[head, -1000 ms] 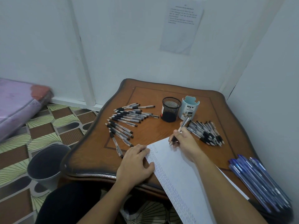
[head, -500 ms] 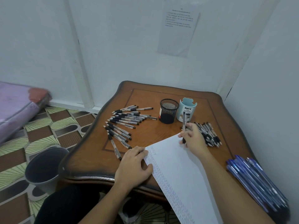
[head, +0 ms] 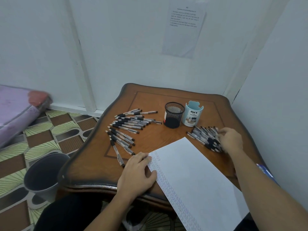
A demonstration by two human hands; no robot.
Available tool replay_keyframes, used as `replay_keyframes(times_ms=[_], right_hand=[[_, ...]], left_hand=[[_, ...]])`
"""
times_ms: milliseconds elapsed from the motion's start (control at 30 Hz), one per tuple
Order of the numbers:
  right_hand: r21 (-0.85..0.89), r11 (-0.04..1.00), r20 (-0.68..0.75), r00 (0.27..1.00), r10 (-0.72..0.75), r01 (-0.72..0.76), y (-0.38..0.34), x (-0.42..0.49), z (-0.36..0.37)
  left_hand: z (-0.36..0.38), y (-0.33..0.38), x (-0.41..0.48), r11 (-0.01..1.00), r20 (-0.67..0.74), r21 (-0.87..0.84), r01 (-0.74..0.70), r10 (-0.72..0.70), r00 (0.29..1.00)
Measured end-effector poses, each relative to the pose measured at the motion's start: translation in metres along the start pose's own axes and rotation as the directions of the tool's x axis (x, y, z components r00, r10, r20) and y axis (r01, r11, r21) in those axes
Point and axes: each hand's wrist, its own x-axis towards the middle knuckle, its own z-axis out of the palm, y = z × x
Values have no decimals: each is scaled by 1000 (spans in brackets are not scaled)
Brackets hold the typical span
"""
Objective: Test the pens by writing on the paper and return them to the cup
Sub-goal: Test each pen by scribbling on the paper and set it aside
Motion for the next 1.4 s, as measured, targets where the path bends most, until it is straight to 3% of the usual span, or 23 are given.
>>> replay_keyframes(times_ms=[67,167,267,333,400,467,567,633,733,967,1067,1167,1200,1267,1333,1400], right_hand=[[-9,999,83,996,44,-43,7,3,3],[-2,999,95,994,45,-45,8,5,5],[-72,997,-57,998,-15,11,-7,1,8],[-92,986,-148,977,-151,139,-25,-6,13],[-39,950,-71,948,-311,309,-49,-17,22],[58,896,94,891,-444,441,-73,-31,38],[178,848,370,765,-527,498,-106,-53,69],[225,825,469,684,-559,519,-127,-66,92],[244,795,481,643,-596,555,-159,-78,120],[109,775,433,672,-601,623,-186,-80,146],[235,806,401,701,-590,543,-177,-76,140],[530,804,335,805,-490,269,-163,-69,117],[649,751,326,845,-423,126,-158,-67,106],[845,512,350,884,-310,-155,-150,-65,81],[923,274,346,897,-276,-272,-138,-63,62],[935,184,344,903,-258,-303,-128,-64,49]], left_hand=[[0,0,0,1000,-1,-4,3,-3,1000],[1,0,0,1000,-7,-13,2,-3,1000],[2,-1,0,1000,-2,-19,3,-3,1000],[2,-1,0,1000,3,-17,5,-5,1000],[1,-1,0,1000,-3,-17,2,-2,1000],[1,0,0,1000,-10,-28,0,-1,1000],[0,0,-1,999,-14,-35,-3,2,1000],[1,0,-1,999,-28,-41,-8,7,1000],[2,-1,-1,998,-48,-62,-15,12,999],[3,-2,0,996,-79,-93,-18,11,997],[4,-3,1,996,-83,-87,-17,9,997],[6,-4,1,996,-77,-83,-12,5,997],[6,-4,1,997,-76,-81,-10,4,997],[6,-4,1,997,-61,-75,-2,-3,998],[5,-5,2,998,-38,-61,-1,-1,999],[4,-5,2,999,-13,-48,0,-1,1000]])
